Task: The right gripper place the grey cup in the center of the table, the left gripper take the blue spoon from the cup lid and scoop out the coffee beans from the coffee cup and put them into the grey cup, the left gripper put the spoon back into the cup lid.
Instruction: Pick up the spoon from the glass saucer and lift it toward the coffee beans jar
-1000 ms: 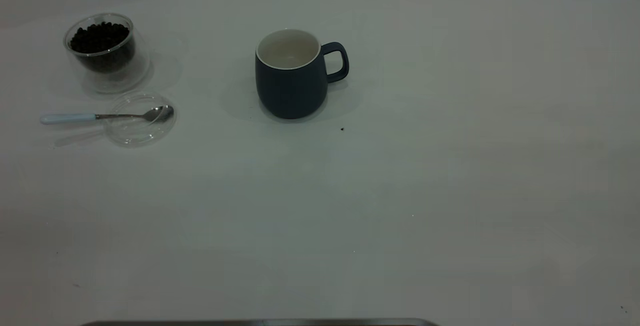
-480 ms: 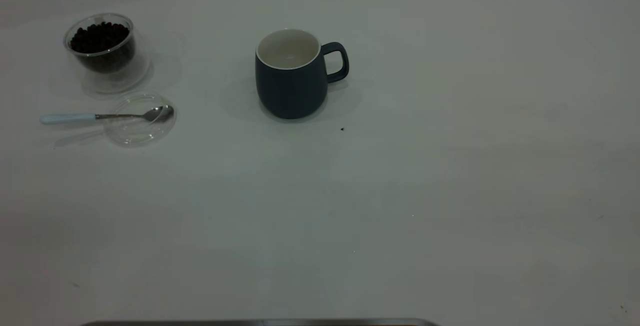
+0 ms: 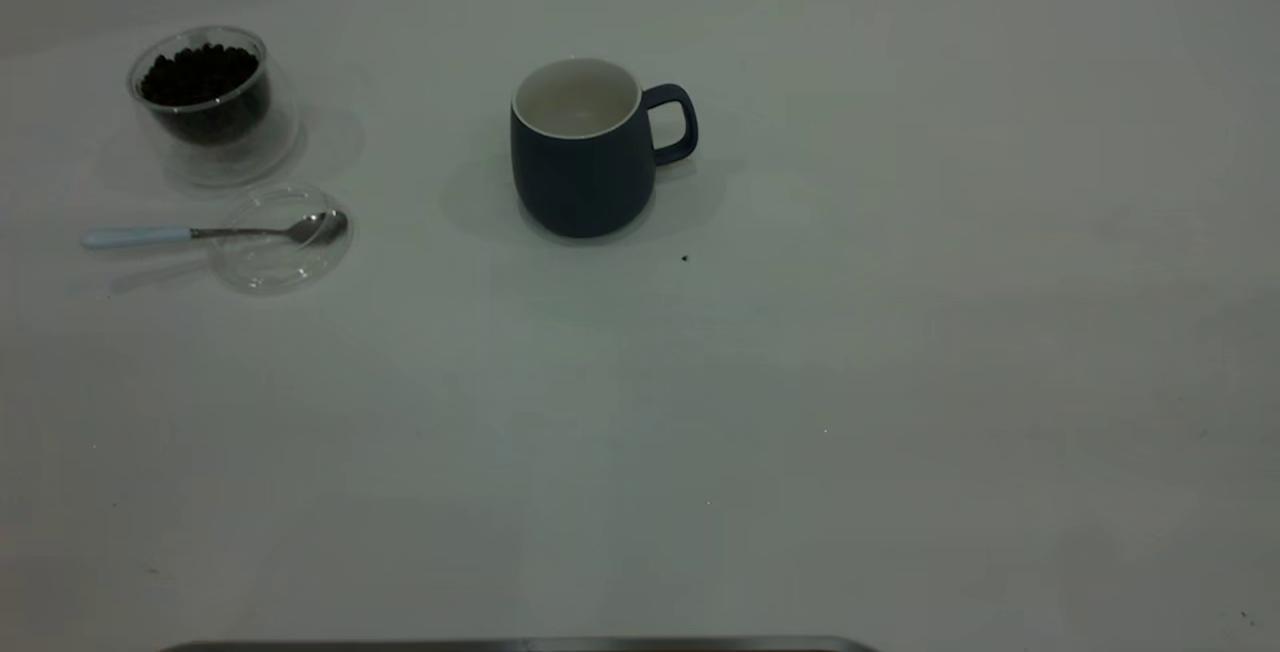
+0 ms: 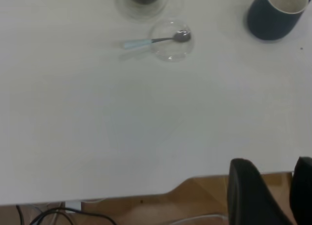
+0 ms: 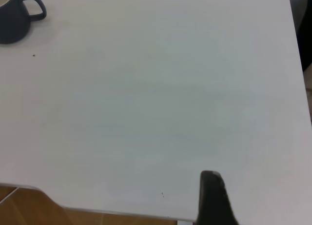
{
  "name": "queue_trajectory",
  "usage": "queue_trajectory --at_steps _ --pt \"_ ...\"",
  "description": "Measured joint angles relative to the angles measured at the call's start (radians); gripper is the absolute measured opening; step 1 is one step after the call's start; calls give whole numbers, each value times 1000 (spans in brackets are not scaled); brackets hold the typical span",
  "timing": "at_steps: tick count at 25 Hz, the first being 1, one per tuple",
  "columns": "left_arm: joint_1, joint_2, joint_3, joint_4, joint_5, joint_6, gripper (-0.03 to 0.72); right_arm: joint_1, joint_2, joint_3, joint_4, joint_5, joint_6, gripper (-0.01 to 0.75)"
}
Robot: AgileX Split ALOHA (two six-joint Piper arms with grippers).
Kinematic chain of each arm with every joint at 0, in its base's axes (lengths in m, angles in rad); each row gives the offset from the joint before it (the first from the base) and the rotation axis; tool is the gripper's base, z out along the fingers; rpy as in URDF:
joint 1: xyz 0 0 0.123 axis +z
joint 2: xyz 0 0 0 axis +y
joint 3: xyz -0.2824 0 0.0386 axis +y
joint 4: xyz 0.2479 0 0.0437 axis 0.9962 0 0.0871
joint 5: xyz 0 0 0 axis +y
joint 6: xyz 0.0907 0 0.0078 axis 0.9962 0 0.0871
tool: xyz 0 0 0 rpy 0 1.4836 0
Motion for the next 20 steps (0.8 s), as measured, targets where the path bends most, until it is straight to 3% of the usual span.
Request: queue_trajectory --at_steps 15,20 --pt "0 679 -15 -80 -443 133 285 1 0 0 0 0 2 453" --pt "0 787 -15 -95 -527 139 346 1 0 0 0 0 1 453"
